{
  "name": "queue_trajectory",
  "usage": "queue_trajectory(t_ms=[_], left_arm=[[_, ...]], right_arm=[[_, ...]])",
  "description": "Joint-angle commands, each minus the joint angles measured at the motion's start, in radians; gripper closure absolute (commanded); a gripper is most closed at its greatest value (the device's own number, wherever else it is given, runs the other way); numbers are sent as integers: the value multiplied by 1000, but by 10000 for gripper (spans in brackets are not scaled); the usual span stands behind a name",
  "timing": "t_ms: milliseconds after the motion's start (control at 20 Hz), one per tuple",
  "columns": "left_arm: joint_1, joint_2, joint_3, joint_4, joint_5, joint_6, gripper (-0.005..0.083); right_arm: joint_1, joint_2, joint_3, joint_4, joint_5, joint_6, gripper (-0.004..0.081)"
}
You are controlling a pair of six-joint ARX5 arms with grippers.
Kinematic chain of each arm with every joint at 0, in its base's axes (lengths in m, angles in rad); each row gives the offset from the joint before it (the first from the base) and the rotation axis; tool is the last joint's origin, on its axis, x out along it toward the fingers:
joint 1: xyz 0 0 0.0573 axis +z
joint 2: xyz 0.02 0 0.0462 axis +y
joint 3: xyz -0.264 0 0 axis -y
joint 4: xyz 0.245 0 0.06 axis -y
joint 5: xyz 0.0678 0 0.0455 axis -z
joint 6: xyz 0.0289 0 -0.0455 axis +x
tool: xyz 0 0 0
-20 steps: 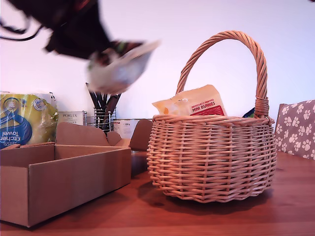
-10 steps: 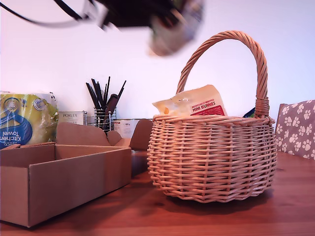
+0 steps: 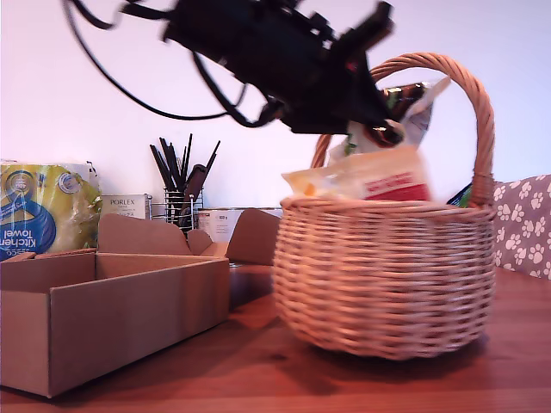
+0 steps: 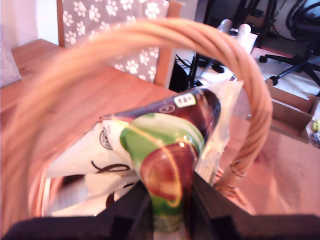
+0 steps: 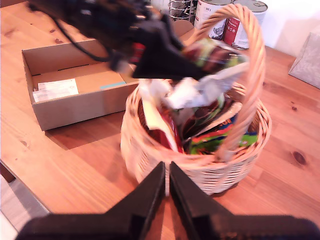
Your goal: Move the bags of Easter eggs from the cardboard box on the left into the woven basket on the right side.
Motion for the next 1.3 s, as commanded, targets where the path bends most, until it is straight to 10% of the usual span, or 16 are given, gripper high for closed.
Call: queue_trajectory(t_ms=[0,150,350,450,600,850,1250], left_arm=[[-11,32,13,22,-27,-2,702],[-22,33,13,24,-51,21,653],[-24,33,13,18,-84,57,206],[-31,33,13,3,-84,76,150],[-31,24,24,-72,-77,76,261],[-30,-77,35,-245,-77,111,802],[6,-269,-3,-398,-109,149,793]], right_arm=[[3,-1,-5,10,0,1,783],[3,-1,-5,12,0,0,783],[3,-1,-5,22,0,0,783],[3,-1,-5,31,-1,0,783],[3,-1,-5,38,-3,0,783],[3,-1,-5,49,-4,5,783],[-6,-1,-5,167,51,37,783]])
